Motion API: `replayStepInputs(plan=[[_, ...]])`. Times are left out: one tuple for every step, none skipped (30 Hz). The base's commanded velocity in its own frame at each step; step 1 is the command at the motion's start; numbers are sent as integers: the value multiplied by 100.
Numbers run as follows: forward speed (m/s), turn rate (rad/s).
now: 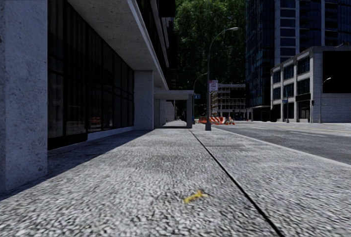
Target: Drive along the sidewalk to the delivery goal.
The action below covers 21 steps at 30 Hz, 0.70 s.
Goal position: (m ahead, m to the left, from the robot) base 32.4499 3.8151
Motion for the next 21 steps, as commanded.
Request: replayStepInputs(plan=[[200, 0], [200, 0], [200, 0], [200, 0], [200, 0], [200, 0], [200, 0], [200, 0], [200, 0], [200, 0], [200, 0], [200, 0], [200, 0], [200, 0], [200, 0], [200, 0], [200, 0], [200, 0], [200, 0], [200, 0], [200, 0]])
